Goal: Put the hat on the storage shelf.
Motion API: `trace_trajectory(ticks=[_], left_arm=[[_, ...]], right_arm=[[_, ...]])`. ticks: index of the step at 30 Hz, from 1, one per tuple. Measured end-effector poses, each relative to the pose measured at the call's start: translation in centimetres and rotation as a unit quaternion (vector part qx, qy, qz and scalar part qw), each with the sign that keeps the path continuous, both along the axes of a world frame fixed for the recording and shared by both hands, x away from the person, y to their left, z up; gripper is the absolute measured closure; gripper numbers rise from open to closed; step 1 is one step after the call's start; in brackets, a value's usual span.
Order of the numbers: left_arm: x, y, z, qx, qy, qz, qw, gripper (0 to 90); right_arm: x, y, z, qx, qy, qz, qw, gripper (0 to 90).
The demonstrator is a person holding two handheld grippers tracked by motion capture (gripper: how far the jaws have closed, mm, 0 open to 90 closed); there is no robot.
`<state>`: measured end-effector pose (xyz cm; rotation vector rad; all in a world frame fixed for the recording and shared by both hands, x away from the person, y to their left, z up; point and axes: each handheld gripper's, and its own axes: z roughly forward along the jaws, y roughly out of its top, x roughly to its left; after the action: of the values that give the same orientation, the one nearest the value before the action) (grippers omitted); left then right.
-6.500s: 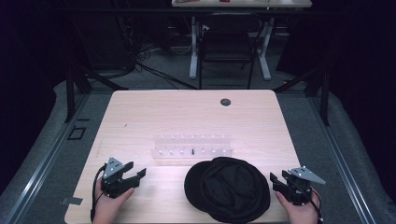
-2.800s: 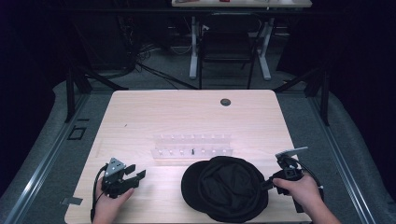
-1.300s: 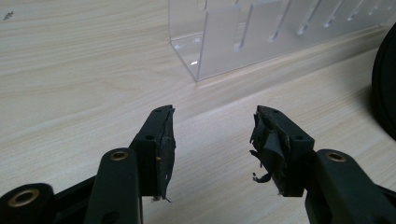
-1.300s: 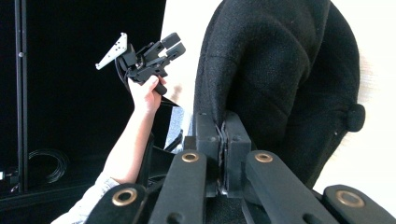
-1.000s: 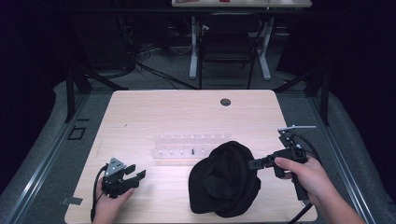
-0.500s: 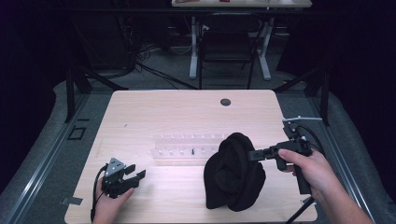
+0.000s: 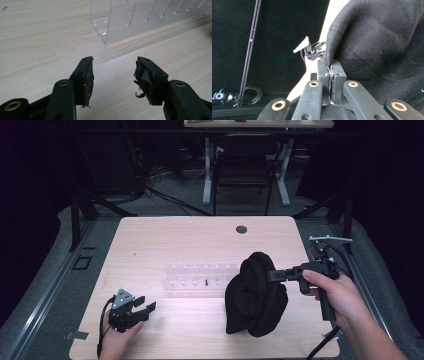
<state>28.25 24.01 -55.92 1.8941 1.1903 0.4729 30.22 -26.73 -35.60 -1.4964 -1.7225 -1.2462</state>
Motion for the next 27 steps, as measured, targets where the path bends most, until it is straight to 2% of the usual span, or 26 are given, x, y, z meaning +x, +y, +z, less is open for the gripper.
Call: trace_trajectory(ticks=[12, 27], left_arm=[[0.0, 0.0, 0.0, -0.001, 0.001, -0.002, 1.0000, 48.1], [0.1, 0.0, 0.0, -0.001, 0.004, -0.005, 1.0000, 46.6]], right_arm=[[0.6, 0.9, 2.2, 0.008, -0.019, 0.000, 0.9998, 88.5], [2.0, 2.3, 4.4, 0.033, -0.046, -0.007, 0.9984, 88.5]])
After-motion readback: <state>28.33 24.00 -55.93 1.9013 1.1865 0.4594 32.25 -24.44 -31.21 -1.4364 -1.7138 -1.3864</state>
